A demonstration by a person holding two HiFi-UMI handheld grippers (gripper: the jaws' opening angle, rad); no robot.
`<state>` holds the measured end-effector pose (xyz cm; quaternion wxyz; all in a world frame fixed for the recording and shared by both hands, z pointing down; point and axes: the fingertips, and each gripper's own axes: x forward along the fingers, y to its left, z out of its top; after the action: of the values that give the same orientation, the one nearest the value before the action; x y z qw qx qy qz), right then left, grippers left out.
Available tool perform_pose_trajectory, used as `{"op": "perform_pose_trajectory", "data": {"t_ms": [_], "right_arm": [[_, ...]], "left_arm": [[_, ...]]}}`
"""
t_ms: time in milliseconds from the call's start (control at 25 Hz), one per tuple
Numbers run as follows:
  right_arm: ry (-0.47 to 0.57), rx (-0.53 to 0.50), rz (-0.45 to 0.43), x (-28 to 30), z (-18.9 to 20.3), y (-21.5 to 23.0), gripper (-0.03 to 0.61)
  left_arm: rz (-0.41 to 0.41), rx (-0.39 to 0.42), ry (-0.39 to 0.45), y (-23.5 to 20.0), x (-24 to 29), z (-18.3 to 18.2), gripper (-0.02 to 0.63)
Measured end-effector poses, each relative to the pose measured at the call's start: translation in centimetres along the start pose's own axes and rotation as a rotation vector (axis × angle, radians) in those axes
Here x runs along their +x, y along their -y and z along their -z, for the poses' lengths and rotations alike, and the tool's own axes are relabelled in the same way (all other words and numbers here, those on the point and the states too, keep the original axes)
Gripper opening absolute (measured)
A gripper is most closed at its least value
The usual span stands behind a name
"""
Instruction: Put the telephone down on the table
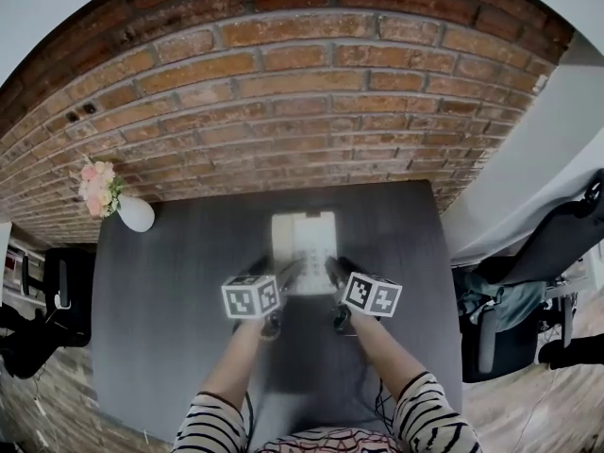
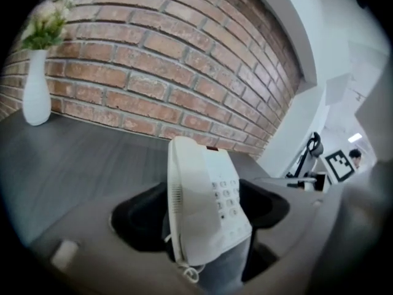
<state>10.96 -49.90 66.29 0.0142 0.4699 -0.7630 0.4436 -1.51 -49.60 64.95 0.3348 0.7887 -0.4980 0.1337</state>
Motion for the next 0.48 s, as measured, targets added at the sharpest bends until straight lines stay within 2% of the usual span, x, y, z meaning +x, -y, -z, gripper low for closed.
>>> {"op": "perform_pose_trajectory", "data": {"t_ms": [160,360,480], "right_arm": [[-0.006,-0.067,-0.010,-2.0,1.2,-1.4,0.090],[0.004,-0.128,-0.003,-5.0,2.5,-2.7,0.015],[0.009,-0.147,-0.001,-6.6,3.5,-3.7,0.000]], "left_arm": [[-0.023,0.034,0.072,1.0,-2.8,-0.2,0.239],[-0.021,0.066,0.099,2.7,-5.8,0.6,0.164],[-0.024,0.079,0.121,3.6,-7.7,1.0,0.108]]}}
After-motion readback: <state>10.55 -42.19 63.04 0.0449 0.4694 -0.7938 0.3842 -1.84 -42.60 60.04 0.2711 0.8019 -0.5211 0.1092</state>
